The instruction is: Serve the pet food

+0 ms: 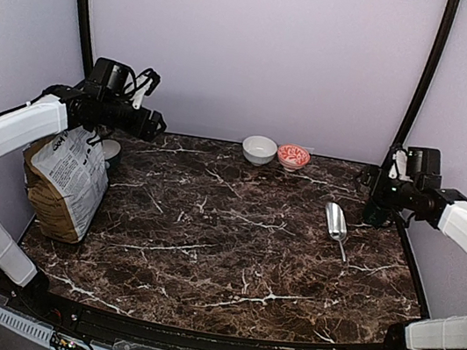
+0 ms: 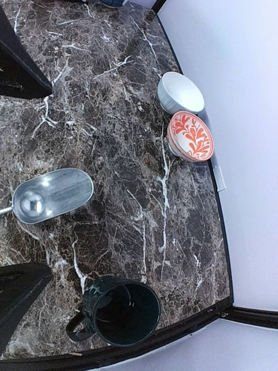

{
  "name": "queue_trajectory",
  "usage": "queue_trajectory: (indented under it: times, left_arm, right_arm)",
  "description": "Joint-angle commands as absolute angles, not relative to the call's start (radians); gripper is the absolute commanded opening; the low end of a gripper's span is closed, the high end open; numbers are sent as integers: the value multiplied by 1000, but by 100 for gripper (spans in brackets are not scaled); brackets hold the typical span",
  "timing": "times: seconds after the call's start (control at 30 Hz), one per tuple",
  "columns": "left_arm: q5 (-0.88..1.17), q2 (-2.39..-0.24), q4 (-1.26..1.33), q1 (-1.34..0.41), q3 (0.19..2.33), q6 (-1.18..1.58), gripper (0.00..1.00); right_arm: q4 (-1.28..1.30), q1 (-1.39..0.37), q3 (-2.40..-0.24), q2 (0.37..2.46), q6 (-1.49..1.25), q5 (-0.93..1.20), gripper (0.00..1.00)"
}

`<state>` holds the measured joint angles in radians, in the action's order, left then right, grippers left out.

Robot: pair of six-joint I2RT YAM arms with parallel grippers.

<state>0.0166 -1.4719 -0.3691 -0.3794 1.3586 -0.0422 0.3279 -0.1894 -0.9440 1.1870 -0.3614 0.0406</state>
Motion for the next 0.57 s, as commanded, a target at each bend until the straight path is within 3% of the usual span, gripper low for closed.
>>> queue_trajectory:
  times: [0.0,0.53]
  left_arm:
    - [17,-1431,-370,-383,1348,-57,82]
    - [4,-1429,-370,-382,1345,-67,82]
  right_arm:
    - [218,-196,-893,1124,-373,35,99]
    - [28,-196,-840,1012,-352,31,99]
